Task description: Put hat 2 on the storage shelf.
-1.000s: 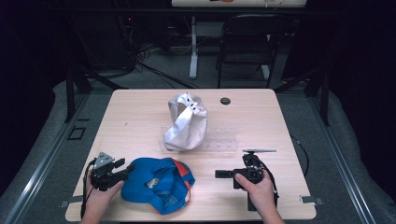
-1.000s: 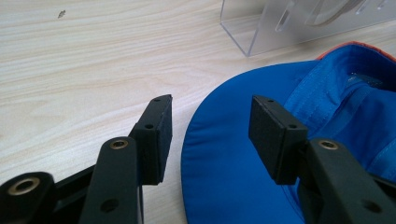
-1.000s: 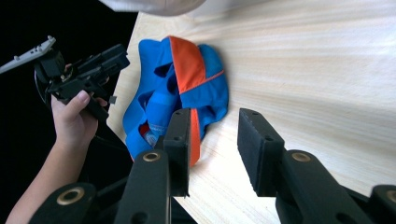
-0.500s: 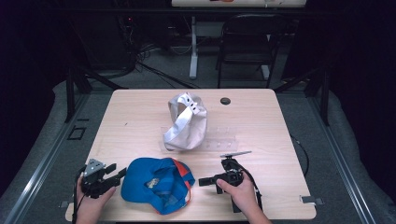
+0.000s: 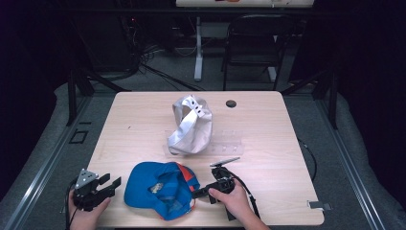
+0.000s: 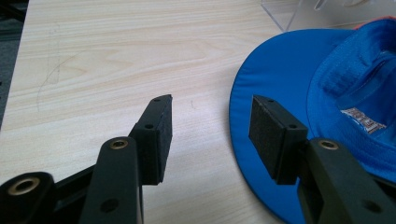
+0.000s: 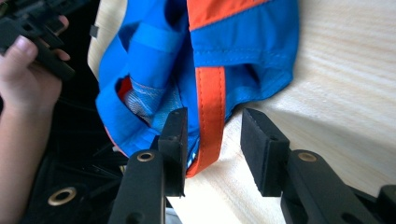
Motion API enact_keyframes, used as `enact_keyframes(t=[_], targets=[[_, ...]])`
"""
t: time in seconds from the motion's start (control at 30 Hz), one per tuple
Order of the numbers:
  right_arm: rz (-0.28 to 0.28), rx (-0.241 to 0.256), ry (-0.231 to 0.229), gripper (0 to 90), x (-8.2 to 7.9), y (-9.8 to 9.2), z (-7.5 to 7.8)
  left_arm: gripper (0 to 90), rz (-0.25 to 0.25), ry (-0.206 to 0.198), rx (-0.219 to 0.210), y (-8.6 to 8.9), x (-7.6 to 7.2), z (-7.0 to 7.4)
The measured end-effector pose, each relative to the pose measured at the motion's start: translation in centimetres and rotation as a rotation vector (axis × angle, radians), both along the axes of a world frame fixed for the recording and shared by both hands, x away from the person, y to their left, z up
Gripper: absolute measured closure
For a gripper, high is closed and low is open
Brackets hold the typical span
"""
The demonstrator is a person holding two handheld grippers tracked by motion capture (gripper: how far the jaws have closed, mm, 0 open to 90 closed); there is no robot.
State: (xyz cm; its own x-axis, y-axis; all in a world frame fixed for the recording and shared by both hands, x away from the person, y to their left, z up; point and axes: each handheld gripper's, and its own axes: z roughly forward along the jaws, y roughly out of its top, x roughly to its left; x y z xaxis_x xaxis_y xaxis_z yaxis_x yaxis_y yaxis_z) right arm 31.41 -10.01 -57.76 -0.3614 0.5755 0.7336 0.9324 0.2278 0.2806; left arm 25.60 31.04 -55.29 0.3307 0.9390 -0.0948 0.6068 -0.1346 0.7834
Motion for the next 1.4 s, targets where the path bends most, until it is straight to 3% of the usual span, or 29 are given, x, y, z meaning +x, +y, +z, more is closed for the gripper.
enact_keyframes(t=[0.17, 0.27, 0.5, 0.67, 0.73, 0.77, 0.87, 0.93, 1.0, 1.07, 1.23, 1.4], targets=[[0.034, -0.019, 0.002, 62.6, -0.1, 0.7, -0.5, 50.1, 0.000, 0.001, 0.001, 0.0, 0.0, 0.0], [0.032, 0.010, 0.009, 65.1, -0.2, 0.7, -0.5, 50.1, -0.003, -0.001, 0.002, -0.1, 0.0, 0.0], [0.000, 0.057, 0.008, 76.4, -0.3, 0.3, -0.2, 50.2, -0.010, -0.001, 0.005, -0.2, 0.2, 0.0], [-0.030, 0.073, -0.009, 77.3, -0.4, 0.2, 0.1, 50.1, -0.010, 0.001, 0.010, -0.3, 0.2, 0.0], [-0.009, 0.042, 0.003, 77.4, -0.3, -0.1, 0.4, 50.1, -0.009, -0.001, 0.008, -0.3, 0.2, 0.0], [-0.011, 0.064, 0.008, 77.5, -0.3, -0.2, 0.3, 50.1, -0.009, -0.001, 0.008, -0.2, 0.2, 0.0], [0.009, 0.056, 0.022, 77.7, -0.2, -0.6, 0.6, 50.1, -0.010, 0.000, 0.011, -0.2, 0.2, 0.0], [0.071, 0.019, 0.053, 77.8, 0.1, -1.2, 1.0, 50.2, -0.009, -0.001, 0.010, -0.3, 0.2, 0.0], [0.095, 0.021, 0.066, 77.9, 0.2, -1.6, 1.3, 50.2, -0.011, -0.001, 0.010, -0.3, 0.2, 0.0], [0.071, 0.030, 0.054, 77.9, 0.1, -1.7, 1.4, 50.2, -0.012, -0.005, 0.008, -0.3, 0.2, 0.0], [-0.090, 0.161, 0.012, 78.0, -0.4, -1.4, 1.3, 50.1, -0.014, -0.005, 0.005, -0.4, 0.3, 0.0], [-0.102, 0.163, 0.013, 78.0, -0.3, -2.2, 2.3, 50.1, -0.028, 0.001, 0.011, -0.6, 0.6, 0.0]])
